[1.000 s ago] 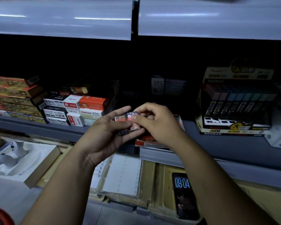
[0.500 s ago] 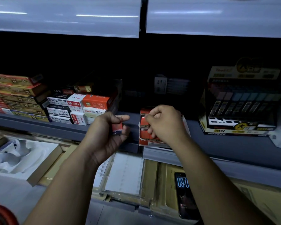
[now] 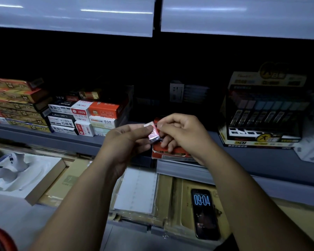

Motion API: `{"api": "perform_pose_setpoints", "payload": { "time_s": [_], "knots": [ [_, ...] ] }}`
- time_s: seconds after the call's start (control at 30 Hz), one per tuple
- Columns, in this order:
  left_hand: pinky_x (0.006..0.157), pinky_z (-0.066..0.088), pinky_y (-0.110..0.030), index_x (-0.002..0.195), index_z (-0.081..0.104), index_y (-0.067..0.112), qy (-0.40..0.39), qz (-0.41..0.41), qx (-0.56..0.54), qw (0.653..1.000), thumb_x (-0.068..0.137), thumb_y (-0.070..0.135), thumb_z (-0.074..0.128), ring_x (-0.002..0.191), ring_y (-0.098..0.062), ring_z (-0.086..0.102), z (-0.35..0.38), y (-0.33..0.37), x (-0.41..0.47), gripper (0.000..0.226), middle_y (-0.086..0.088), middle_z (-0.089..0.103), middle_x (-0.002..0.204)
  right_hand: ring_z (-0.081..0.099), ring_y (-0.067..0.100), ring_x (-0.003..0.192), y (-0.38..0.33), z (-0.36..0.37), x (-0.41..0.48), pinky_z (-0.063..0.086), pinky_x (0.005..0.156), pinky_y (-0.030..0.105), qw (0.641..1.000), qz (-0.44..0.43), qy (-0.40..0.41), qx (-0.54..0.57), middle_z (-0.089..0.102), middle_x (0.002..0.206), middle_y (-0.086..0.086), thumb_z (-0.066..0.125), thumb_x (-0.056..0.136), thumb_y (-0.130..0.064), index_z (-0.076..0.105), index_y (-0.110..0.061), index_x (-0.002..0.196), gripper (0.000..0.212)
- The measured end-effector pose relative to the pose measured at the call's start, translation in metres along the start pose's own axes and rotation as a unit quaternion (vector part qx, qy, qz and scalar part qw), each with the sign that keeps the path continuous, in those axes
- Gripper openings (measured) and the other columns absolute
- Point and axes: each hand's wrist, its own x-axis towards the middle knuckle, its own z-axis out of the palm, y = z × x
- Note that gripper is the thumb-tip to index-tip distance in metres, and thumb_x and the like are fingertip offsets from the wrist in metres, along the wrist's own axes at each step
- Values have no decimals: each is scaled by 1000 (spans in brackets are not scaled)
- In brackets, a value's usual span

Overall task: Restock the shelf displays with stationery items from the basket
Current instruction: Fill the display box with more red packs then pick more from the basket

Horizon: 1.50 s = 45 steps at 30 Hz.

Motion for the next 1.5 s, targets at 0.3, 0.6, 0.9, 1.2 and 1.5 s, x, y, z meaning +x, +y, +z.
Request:
{"api": "perform_pose_setpoints", "payload": {
  "time_s": [0.3, 0.6, 0.9, 1.2, 1.5],
  "knots": [
    [63, 58, -27, 98, 78, 15, 37, 96, 111, 988, 93, 19, 72, 74, -18, 67, 10, -8, 3, 9, -21, 73, 91, 52, 17, 42, 2, -12, 1, 46, 49, 28, 997, 1, 65, -43, 66, 61, 10, 66, 89, -2, 69, -6, 98, 10],
    [81, 63, -44, 118, 64, 16, 15, 90, 178, 980, 89, 17, 78, 90, -23, 75, 8, -15, 5, 32, -9, 72, 101, 68, 25, 49, 11, -14, 9, 57, 55, 34, 990, 44, 94, -96, 70, 59, 12, 66, 90, -5, 60, -6, 95, 8],
    [70, 60, -24, 120, 60, 21, 10, 159, 281, 946, 89, 23, 78, 87, -13, 71, 1, -17, -6, 36, 2, 69, 105, 68, 12, 57, 14, -4, -1, 53, 56, 25, 959, -21, 138, -248, 70, 67, 0, 66, 92, -11, 70, -14, 82, 11],
    [76, 53, -25, 130, 56, 26, 28, 235, 418, 877, 89, 34, 77, 102, -10, 62, -36, -14, -40, 47, 10, 61, 120, 54, 15, 96, 3, 13, -41, 51, 84, 33, 890, -170, 124, -405, 54, 104, -4, 63, 95, -25, 69, -17, 107, 15],
    [95, 52, -46, 134, 53, 26, 112, 231, 555, 791, 84, 49, 74, 118, -23, 55, -134, -5, -72, 60, 2, 58, 129, 50, 20, 116, -29, 106, -57, 47, 97, 40, 860, -239, -25, -450, 51, 129, -4, 60, 98, -33, 57, -20, 131, 36]
  ]
}}
